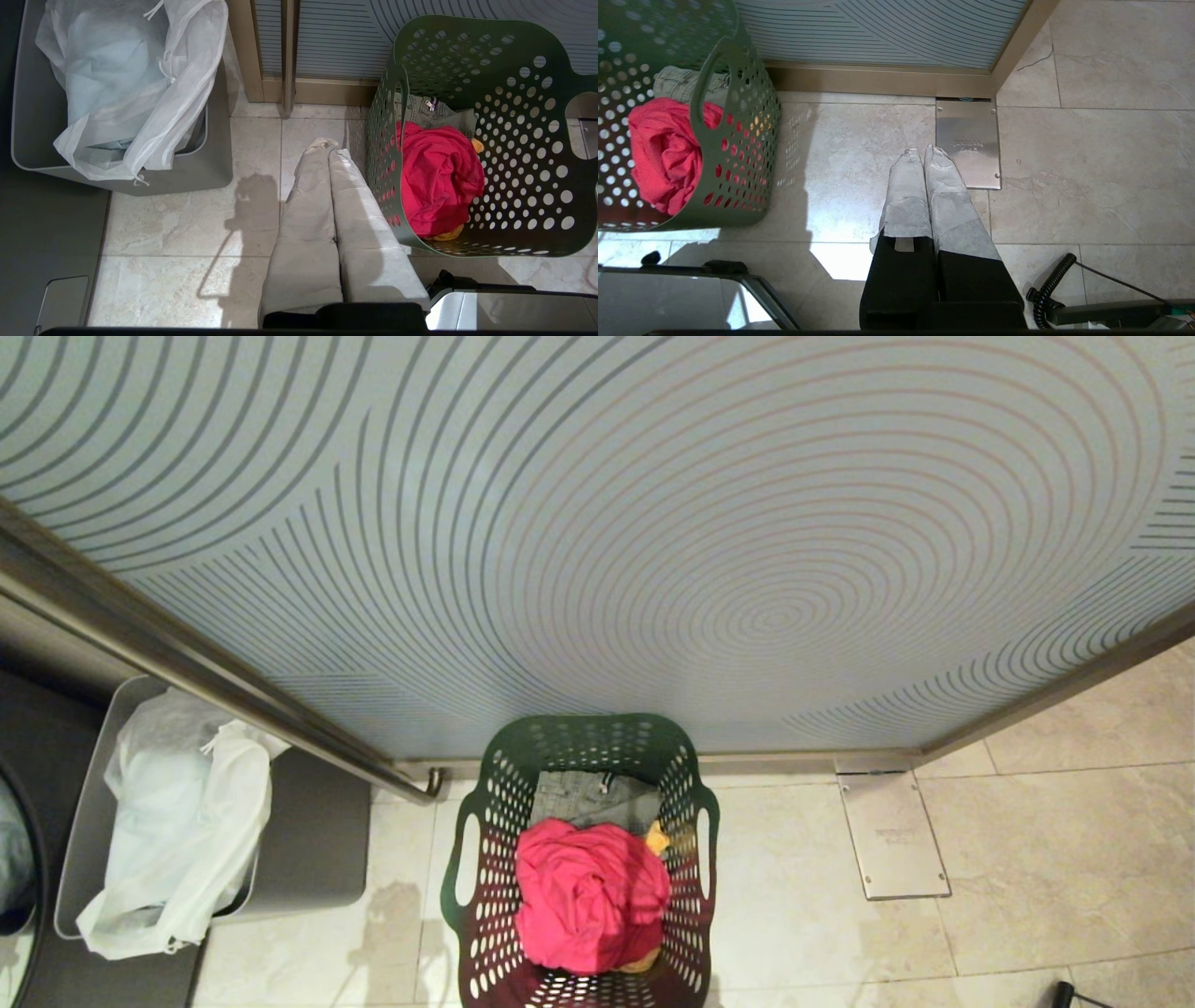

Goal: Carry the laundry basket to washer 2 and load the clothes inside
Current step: Pick up the clothes basket and put it beside the washing machine

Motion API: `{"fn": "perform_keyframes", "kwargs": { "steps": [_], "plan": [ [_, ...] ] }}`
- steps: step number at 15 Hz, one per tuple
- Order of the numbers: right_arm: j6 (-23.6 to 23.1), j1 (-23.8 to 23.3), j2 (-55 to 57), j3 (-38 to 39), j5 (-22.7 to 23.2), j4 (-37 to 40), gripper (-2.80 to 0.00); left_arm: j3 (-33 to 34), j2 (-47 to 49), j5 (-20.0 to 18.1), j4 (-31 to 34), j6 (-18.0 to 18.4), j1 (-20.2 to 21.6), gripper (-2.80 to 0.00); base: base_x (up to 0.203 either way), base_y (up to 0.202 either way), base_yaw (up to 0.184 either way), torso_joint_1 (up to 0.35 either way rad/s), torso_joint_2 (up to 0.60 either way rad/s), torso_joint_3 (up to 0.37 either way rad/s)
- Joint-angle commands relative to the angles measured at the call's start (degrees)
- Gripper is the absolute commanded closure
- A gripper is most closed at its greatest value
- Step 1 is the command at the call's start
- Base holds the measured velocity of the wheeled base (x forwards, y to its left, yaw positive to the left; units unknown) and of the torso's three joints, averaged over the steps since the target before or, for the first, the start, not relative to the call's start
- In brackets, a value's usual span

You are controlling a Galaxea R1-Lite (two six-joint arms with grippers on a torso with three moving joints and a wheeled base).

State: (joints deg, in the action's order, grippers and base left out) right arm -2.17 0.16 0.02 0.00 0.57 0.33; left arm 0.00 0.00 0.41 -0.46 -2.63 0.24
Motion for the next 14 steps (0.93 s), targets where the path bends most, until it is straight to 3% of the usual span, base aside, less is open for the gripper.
{"fn": "perform_keyframes", "kwargs": {
  "steps": [1, 3, 5, 7, 9, 10, 14],
  "plan": [
    [0.2, 0.0, 0.1, -0.1, -0.6, -0.2, 0.00, -0.2, 0.0, 0.0, -0.4, 0.1, 0.0, 0.00, 0.000, 0.000, 0.000, 0.000, 0.00, 0.000],
    [0.5, 0.0, 0.2, -3.8, -1.6, -0.2, 0.00, -4.1, 0.2, -0.2, 0.4, 0.1, 0.0, 0.00, 0.000, 0.000, 0.000, 0.000, 0.00, 0.000],
    [1.5, 0.0, 3.4, -15.8, -3.0, 4.1, 0.00, -12.8, 4.2, -0.4, 5.7, 0.1, -0.1, 0.00, 0.000, 0.000, 0.000, 0.000, 0.00, 0.000],
    [4.9, 0.1, 14.2, -30.6, -3.4, 13.0, 0.00, -19.7, 15.6, -1.4, 10.6, -0.1, -0.3, 0.00, 0.000, 0.000, 0.000, 0.000, 0.00, 0.000],
    [7.9, 0.2, 28.4, -38.0, -2.1, 19.1, 0.00, -23.1, 29.1, -3.0, 12.3, -0.3, -0.4, 0.00, 0.000, 0.000, 0.000, 0.000, 0.00, 0.000],
    [8.8, 0.3, 35.0, -40.5, -1.5, 21.4, -2.80, -24.2, 35.5, -3.6, 12.5, -0.6, -0.4, 0.00, 0.000, 0.000, 0.000, 0.000, 0.00, 0.000],
    [10.4, 1.7, 54.5, -46.9, 0.5, 24.9, -2.80, -29.9, 55.1, -4.8, 11.9, 0.9, -1.7, 0.00, 0.000, 0.000, 0.000, 0.000, 0.00, 0.000]
  ]
}}
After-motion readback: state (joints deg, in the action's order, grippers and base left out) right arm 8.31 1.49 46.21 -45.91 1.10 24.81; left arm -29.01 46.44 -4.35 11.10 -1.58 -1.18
